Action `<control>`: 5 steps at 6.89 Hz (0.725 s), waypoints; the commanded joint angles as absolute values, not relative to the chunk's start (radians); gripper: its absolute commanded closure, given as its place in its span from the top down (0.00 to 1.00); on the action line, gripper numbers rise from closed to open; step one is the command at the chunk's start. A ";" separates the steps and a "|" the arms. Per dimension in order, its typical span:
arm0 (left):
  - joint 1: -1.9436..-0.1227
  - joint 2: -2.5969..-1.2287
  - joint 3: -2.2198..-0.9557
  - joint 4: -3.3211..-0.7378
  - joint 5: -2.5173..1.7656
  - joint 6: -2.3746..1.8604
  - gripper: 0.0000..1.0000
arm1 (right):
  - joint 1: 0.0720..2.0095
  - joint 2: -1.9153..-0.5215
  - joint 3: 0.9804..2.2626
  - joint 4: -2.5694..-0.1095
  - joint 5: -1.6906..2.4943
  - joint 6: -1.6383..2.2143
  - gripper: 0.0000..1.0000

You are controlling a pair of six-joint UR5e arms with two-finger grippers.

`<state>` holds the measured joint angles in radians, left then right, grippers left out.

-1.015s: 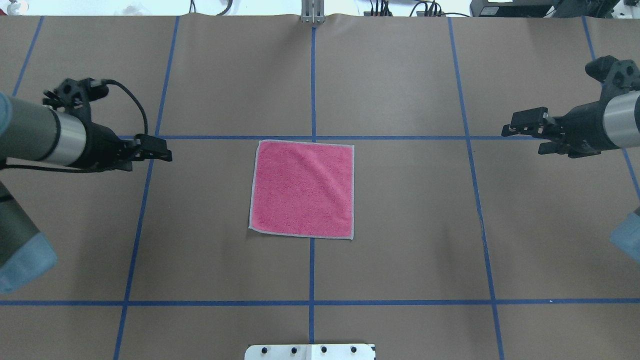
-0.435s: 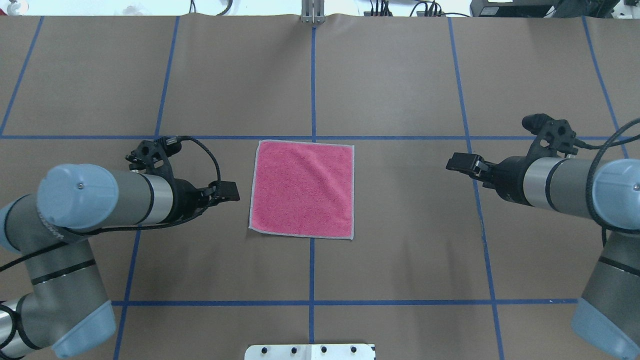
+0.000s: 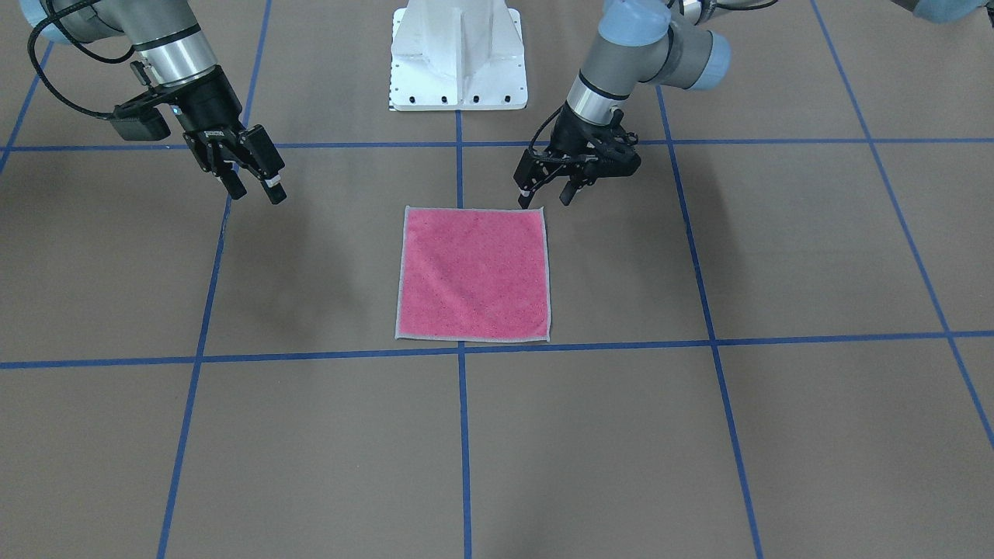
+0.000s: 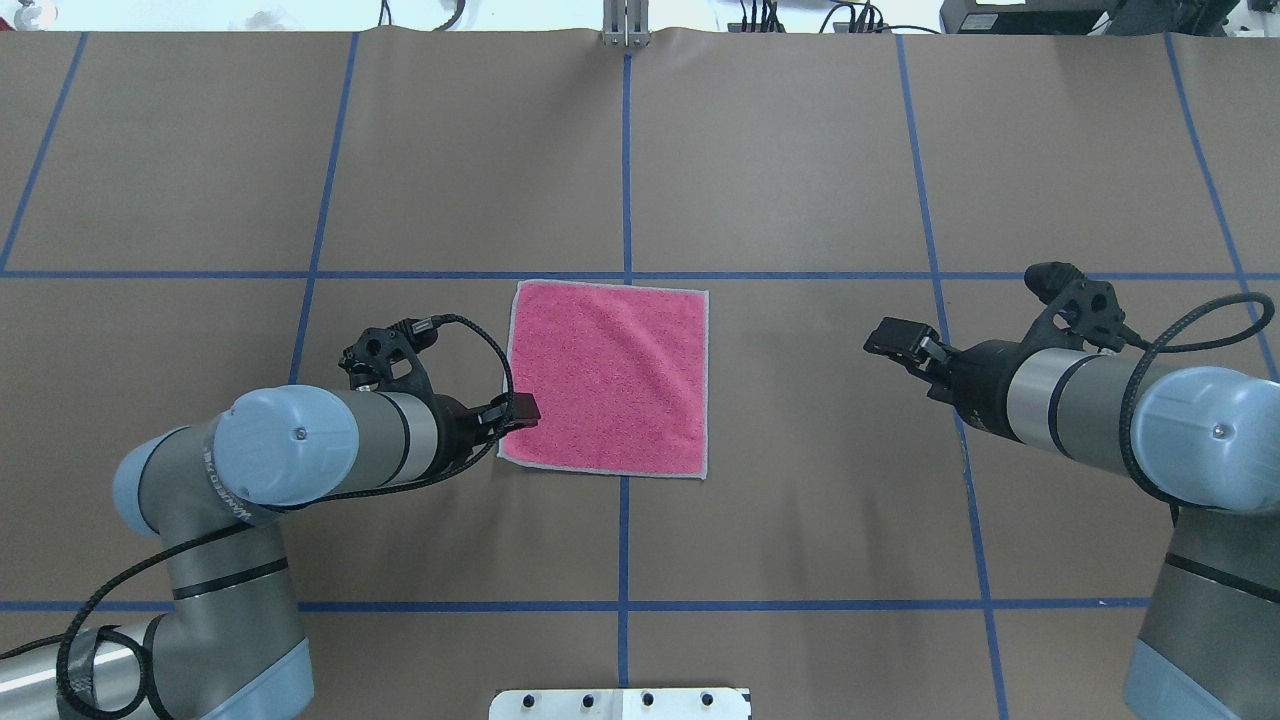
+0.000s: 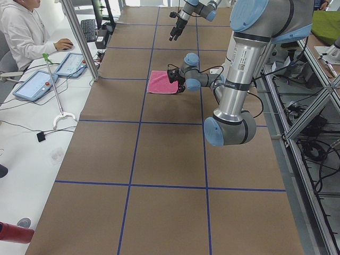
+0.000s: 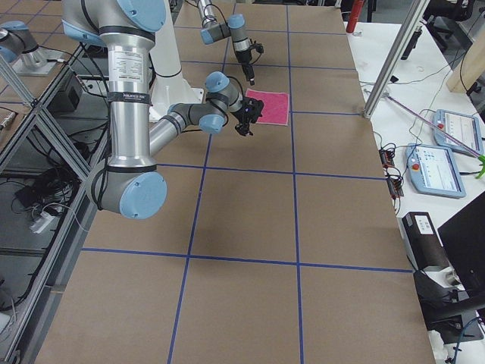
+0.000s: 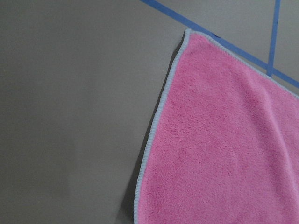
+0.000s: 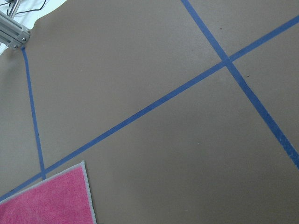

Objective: Fold towel twice with both arms
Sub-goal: 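Move both grippers in toward the pink towel's sides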

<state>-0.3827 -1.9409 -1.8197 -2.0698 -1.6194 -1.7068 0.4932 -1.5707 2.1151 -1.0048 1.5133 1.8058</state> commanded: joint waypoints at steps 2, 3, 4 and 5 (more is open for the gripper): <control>-0.376 -1.947 -1.781 -2.068 -1.612 -1.712 0.64 | 0.480 -1.568 2.115 -1.005 1.503 1.821 0.96; -0.371 -1.948 -1.781 -2.068 -1.611 -1.710 0.55 | 0.480 -1.568 2.115 -1.005 1.503 1.821 0.96; -0.371 -1.942 -1.781 -2.068 -1.612 -1.710 0.43 | 0.482 -1.568 2.115 -1.005 1.503 1.821 0.96; -0.371 -1.941 -1.781 -2.068 -1.612 -1.710 0.32 | 0.480 -1.568 2.115 -1.005 1.503 1.821 0.96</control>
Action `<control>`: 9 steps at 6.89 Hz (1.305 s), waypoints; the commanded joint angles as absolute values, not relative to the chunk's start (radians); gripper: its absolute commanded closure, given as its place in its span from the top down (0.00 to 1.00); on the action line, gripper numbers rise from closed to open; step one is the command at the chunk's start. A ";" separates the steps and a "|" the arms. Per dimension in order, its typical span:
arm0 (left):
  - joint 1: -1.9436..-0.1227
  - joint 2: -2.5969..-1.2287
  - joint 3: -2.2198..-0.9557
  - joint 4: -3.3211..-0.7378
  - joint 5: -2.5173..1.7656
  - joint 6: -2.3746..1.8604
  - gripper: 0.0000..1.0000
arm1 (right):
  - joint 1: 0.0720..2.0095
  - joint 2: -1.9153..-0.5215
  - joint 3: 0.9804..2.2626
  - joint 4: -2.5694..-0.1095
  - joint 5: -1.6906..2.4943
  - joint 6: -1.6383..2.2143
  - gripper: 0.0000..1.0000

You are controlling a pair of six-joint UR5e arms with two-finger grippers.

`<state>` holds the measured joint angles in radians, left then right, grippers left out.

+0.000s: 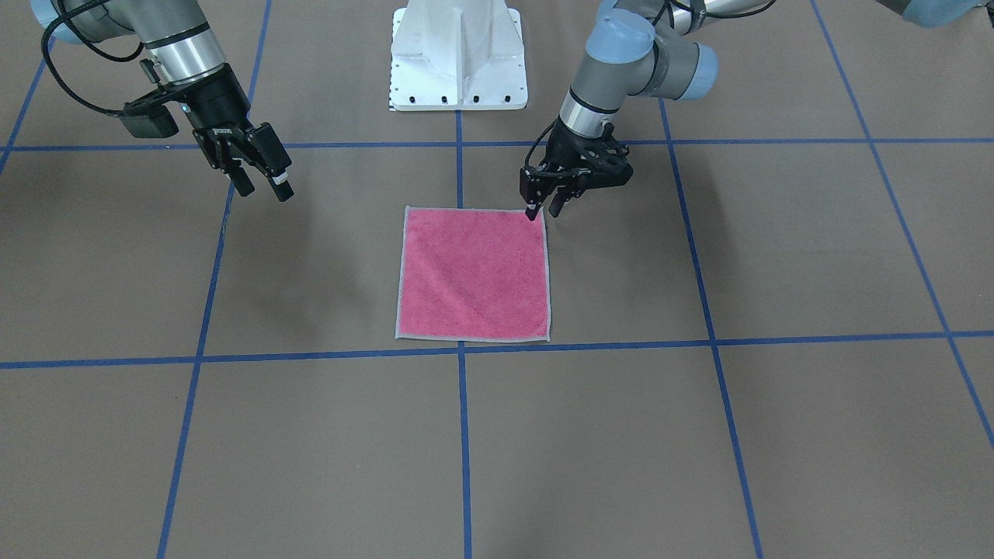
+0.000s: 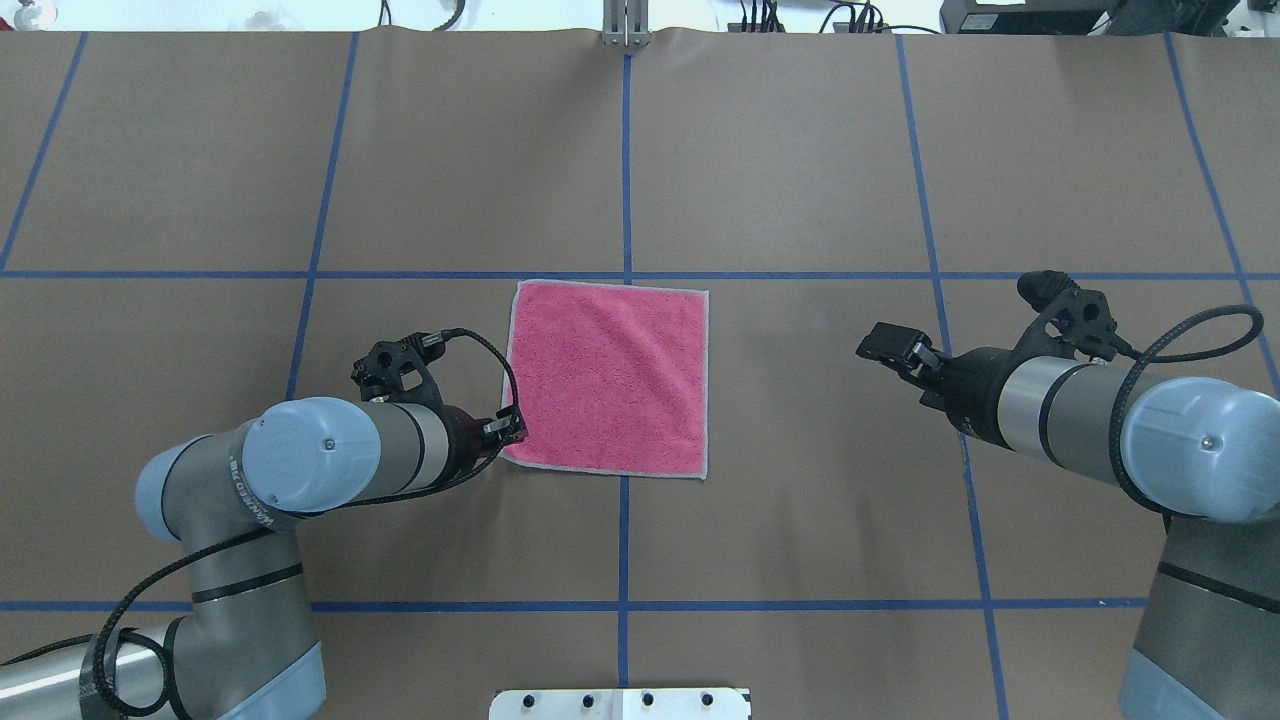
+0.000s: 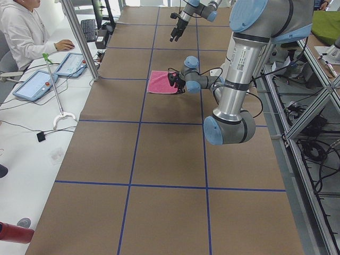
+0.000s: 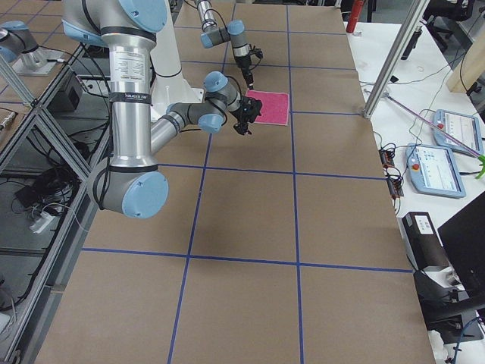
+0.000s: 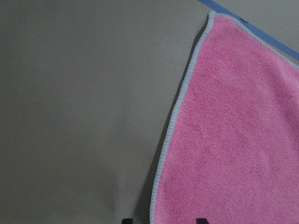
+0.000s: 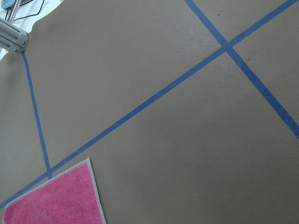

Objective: Fold towel twice with both arms
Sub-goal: 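Move both grippers in toward the pink towel's sides, then lower the left gripper onto the towel's corner while the right gripper approaches the nearer corner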

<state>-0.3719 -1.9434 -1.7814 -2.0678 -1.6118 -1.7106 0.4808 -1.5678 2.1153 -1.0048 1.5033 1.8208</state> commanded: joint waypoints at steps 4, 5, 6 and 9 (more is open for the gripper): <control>-0.351 -1.947 -1.779 -2.066 -1.611 -1.710 0.32 | 0.480 -1.568 2.115 -1.005 1.503 1.821 0.96; -0.350 -1.947 -1.776 -2.068 -1.611 -1.710 0.32 | 0.480 -1.568 2.115 -1.005 1.503 1.821 0.96; -0.350 -1.944 -1.776 -2.068 -1.611 -1.710 0.28 | 0.480 -1.568 2.115 -1.006 1.503 1.821 0.97; -0.350 -1.941 -1.776 -2.068 -1.611 -1.710 0.00 | 0.457 -1.568 2.115 -1.005 1.474 1.821 0.98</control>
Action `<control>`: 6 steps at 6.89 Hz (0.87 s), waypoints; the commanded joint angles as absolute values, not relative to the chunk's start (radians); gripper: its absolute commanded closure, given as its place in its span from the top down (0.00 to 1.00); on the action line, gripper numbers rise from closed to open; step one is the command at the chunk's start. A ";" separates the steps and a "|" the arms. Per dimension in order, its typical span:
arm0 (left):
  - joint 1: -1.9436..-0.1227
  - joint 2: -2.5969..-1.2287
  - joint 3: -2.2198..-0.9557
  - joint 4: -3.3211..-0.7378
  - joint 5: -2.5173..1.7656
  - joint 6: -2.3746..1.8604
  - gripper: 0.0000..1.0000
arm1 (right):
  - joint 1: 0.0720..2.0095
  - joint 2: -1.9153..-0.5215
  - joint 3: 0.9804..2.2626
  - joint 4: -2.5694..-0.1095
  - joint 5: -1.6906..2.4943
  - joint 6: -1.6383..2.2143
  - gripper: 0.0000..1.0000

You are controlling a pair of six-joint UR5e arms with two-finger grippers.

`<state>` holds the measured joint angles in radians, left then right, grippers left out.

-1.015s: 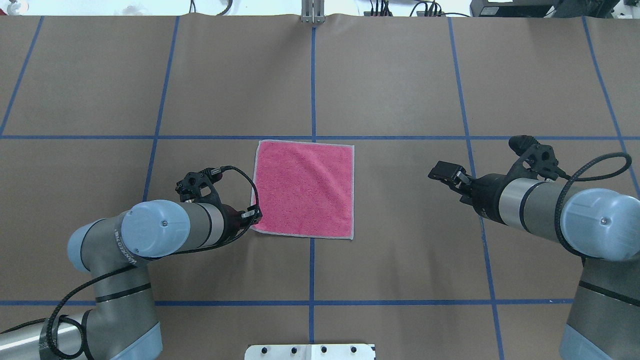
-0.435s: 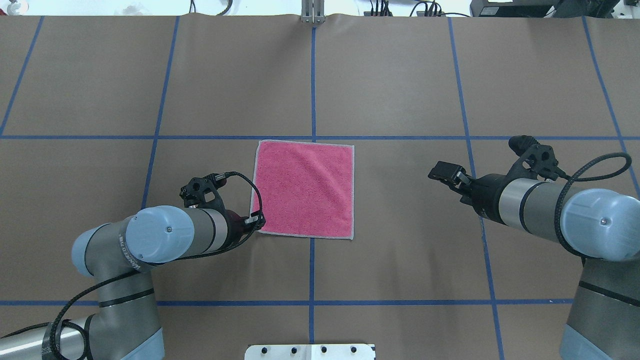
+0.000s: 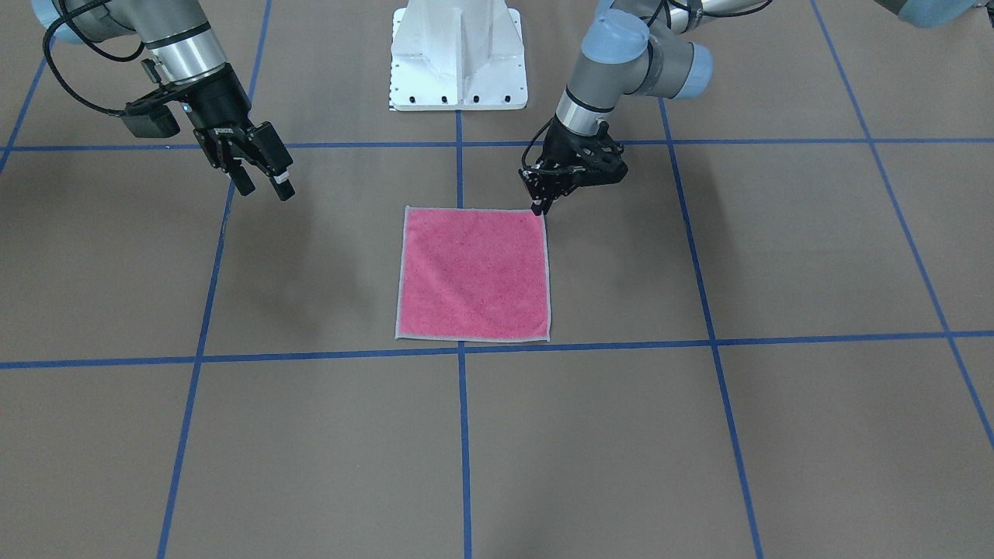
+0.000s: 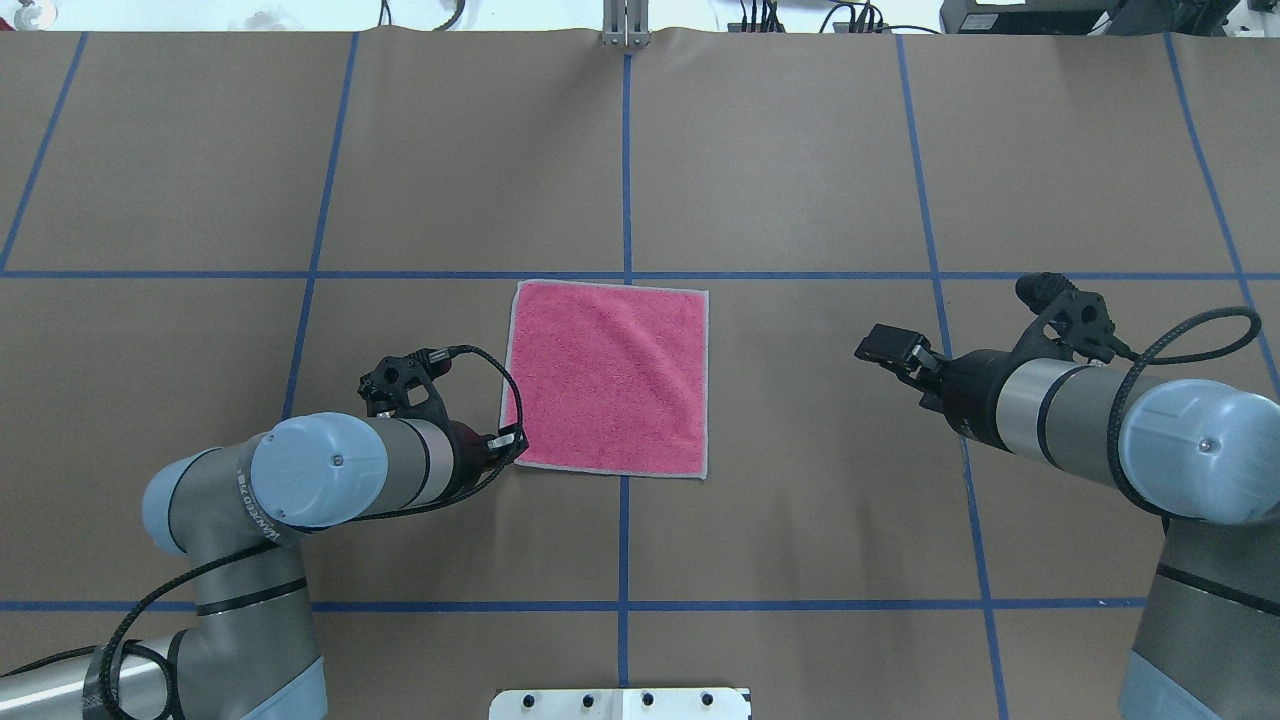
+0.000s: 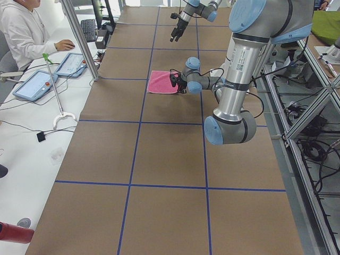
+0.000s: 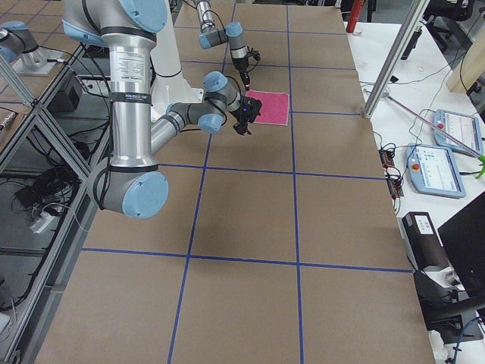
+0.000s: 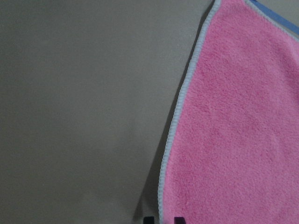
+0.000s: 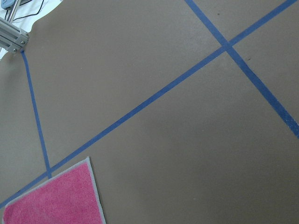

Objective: Fold towel twice with both arms
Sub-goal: 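Lower the left gripper onto the towel's corner while the right gripper approaches the nearer corner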

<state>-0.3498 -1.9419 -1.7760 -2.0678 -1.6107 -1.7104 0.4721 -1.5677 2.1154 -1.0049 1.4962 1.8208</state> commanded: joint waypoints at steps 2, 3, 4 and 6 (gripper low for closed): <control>-0.351 -1.948 -1.776 -2.068 -1.609 -1.709 0.00 | 0.384 -1.557 2.112 -1.009 1.383 1.822 0.95; -0.351 -1.950 -1.776 -2.068 -1.609 -1.710 0.00 | 0.358 -1.548 2.103 -1.015 1.365 1.830 0.95; -0.351 -1.953 -1.778 -2.069 -1.611 -1.710 0.00 | 0.339 -1.502 2.085 -1.064 1.361 1.906 0.95; -0.354 -1.951 -1.786 -2.069 -1.608 -1.710 0.00 | 0.278 -1.267 2.036 -1.317 1.301 1.977 0.95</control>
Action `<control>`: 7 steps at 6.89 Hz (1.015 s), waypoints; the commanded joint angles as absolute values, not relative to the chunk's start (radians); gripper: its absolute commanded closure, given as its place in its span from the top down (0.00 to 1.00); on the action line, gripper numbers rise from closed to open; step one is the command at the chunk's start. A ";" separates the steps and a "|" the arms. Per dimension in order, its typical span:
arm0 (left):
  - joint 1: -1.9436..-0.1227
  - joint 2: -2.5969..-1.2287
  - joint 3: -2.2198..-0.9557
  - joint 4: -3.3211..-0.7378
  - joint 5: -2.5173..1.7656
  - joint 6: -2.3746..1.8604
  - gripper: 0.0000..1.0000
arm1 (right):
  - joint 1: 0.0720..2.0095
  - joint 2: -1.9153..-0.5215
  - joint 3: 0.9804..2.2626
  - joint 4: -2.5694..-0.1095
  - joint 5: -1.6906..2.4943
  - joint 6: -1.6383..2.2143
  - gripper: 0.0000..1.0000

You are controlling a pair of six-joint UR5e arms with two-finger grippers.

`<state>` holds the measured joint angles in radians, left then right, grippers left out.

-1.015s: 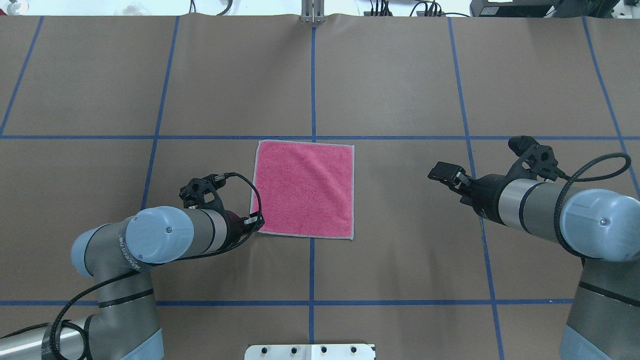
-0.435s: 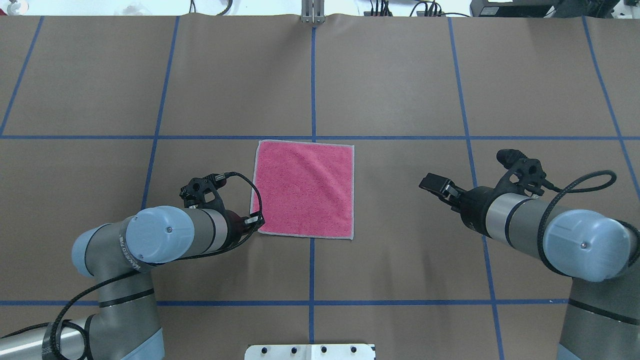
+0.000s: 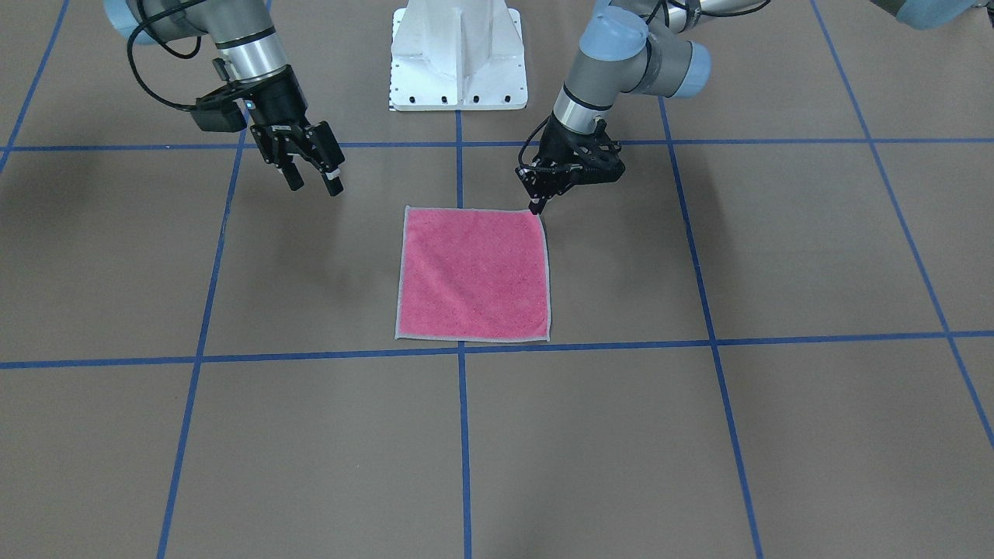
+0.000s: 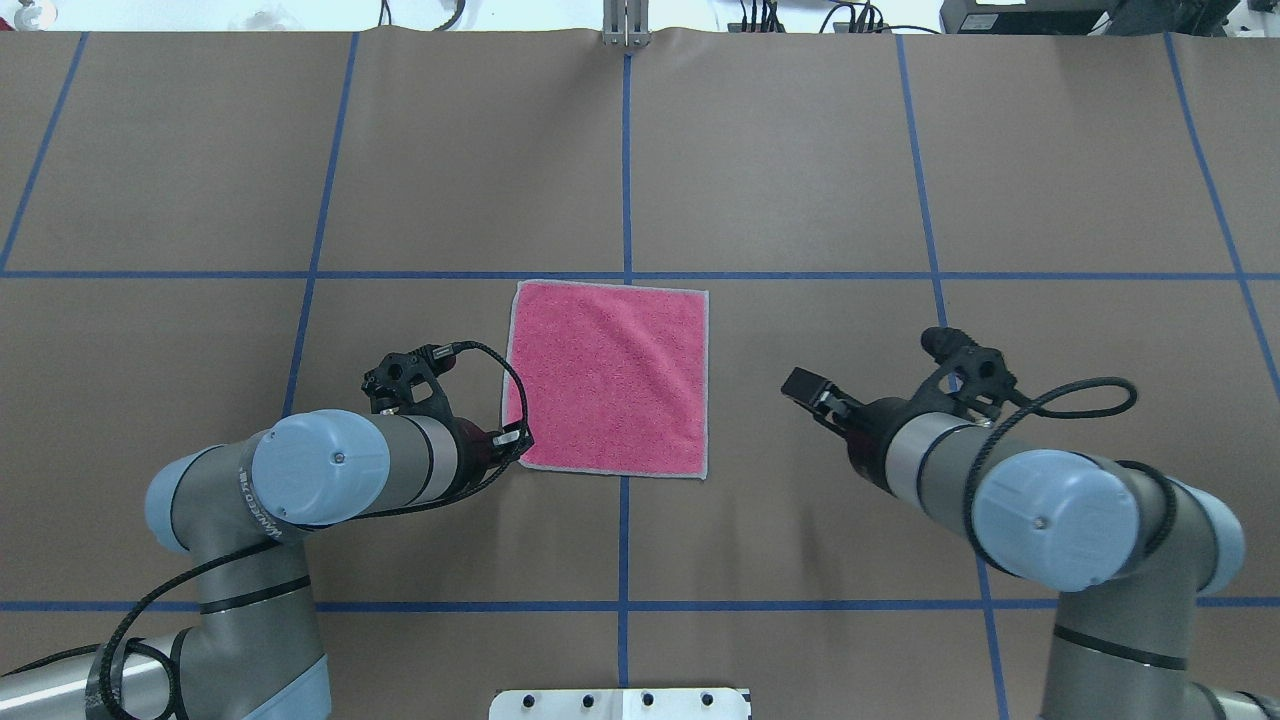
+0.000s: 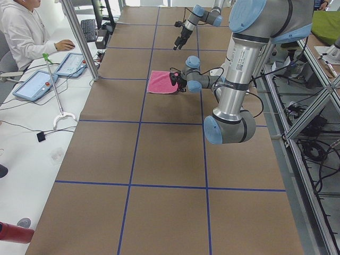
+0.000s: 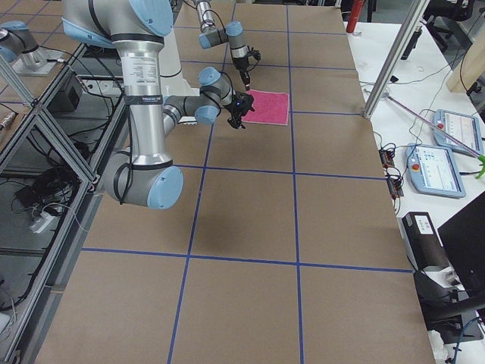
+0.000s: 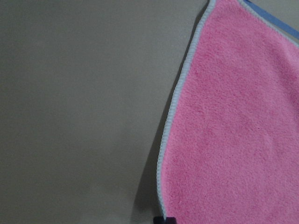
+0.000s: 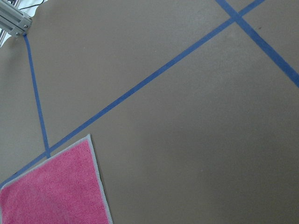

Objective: Fold towel twice with both arms
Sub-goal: 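Lower the left gripper onto the towel's corner while the right gripper approaches the nearer corner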

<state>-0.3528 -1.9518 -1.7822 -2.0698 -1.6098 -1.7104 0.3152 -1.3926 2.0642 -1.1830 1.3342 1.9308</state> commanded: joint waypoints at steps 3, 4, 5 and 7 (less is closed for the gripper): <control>-0.356 -1.953 -1.789 -2.069 -1.606 -1.710 0.00 | 0.238 -1.166 1.916 -1.324 1.270 2.081 0.84; -0.359 -1.953 -1.789 -2.069 -1.606 -1.709 0.00 | 0.238 -1.158 1.907 -1.318 1.272 2.115 0.82; -0.360 -1.953 -1.789 -2.069 -1.606 -1.710 0.00 | 0.238 -1.157 1.890 -1.316 1.272 2.126 0.82; -0.362 -1.953 -1.789 -2.069 -1.606 -1.709 0.00 | 0.235 -1.141 1.849 -1.315 1.272 2.125 0.80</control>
<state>-0.3612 -1.9527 -1.7885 -2.0693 -1.6061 -1.7093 0.2363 -1.1512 1.8702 -1.3155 1.2716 2.1229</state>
